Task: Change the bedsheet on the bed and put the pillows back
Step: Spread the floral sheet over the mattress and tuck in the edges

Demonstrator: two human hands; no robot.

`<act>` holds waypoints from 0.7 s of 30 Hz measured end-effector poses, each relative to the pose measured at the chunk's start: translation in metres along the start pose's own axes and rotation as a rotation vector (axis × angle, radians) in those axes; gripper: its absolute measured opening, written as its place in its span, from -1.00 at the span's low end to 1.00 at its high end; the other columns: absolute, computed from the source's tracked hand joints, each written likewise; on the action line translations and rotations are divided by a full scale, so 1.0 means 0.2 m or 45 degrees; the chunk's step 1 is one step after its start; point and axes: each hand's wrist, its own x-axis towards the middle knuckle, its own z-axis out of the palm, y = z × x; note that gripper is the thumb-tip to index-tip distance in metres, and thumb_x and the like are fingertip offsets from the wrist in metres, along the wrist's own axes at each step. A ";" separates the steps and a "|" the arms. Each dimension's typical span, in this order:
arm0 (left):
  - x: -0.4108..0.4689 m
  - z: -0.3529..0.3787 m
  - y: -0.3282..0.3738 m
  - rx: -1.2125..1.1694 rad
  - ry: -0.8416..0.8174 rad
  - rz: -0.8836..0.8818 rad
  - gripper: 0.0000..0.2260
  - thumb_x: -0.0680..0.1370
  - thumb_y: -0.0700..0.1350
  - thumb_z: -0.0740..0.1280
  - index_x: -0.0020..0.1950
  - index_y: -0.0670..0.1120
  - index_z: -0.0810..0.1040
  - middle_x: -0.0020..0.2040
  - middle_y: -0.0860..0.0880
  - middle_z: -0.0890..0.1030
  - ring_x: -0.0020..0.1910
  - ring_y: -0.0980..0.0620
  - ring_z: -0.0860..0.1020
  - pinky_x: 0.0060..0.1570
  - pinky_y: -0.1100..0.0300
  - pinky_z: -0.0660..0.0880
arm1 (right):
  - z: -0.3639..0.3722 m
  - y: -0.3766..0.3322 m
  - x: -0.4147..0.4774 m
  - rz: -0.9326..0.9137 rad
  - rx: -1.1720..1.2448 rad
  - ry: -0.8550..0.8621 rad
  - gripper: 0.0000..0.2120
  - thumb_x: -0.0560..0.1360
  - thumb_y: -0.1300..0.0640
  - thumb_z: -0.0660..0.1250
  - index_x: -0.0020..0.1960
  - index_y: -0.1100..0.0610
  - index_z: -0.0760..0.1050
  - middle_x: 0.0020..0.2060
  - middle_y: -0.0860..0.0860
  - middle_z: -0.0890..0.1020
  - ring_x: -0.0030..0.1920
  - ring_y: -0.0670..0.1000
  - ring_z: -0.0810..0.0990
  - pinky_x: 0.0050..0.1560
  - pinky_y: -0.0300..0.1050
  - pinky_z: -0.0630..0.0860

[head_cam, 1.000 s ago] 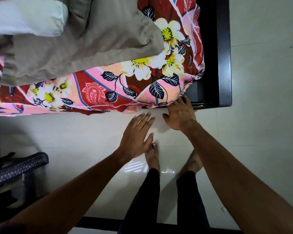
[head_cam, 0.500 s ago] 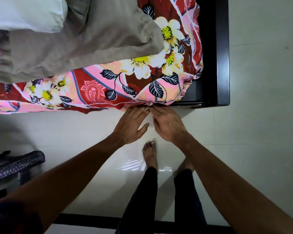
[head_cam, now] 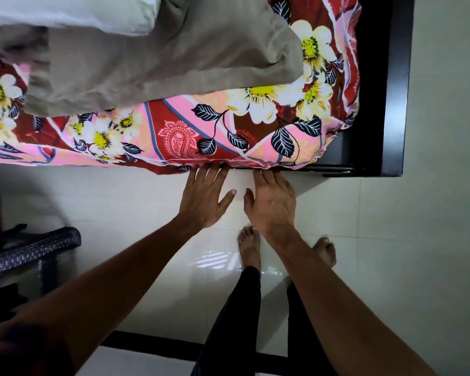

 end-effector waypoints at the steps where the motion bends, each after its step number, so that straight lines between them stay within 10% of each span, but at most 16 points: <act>1: 0.01 0.00 0.00 0.009 0.015 -0.002 -0.40 0.64 0.24 0.11 0.58 -0.08 0.26 0.54 -0.14 0.33 0.53 -0.19 0.25 0.47 -0.22 0.20 | 0.01 -0.03 -0.03 -0.036 0.055 0.031 -0.47 0.48 0.06 0.34 0.42 0.21 0.46 0.36 0.14 0.54 0.38 0.19 0.47 0.34 0.15 0.46; 12: -0.04 -0.04 -0.15 -0.313 0.253 0.103 -0.64 0.56 -0.14 0.32 0.36 -0.16 0.56 0.33 -0.13 0.57 0.32 -0.15 0.50 0.32 -0.04 0.45 | 0.12 -0.21 0.11 -0.182 -0.074 -0.251 -0.18 0.39 0.12 0.43 0.58 0.19 0.21 0.54 0.10 0.32 0.55 0.15 0.24 0.56 0.21 0.10; 21: -0.06 -0.01 -0.25 -0.023 0.009 -0.045 -0.42 0.60 0.16 0.22 0.55 -0.09 0.30 0.51 -0.14 0.37 0.50 -0.20 0.28 0.46 -0.22 0.22 | 0.01 -0.18 0.13 -0.243 0.024 -0.279 -0.35 0.47 0.13 0.39 0.52 0.21 0.34 0.47 0.13 0.43 0.48 0.17 0.37 0.50 0.08 0.27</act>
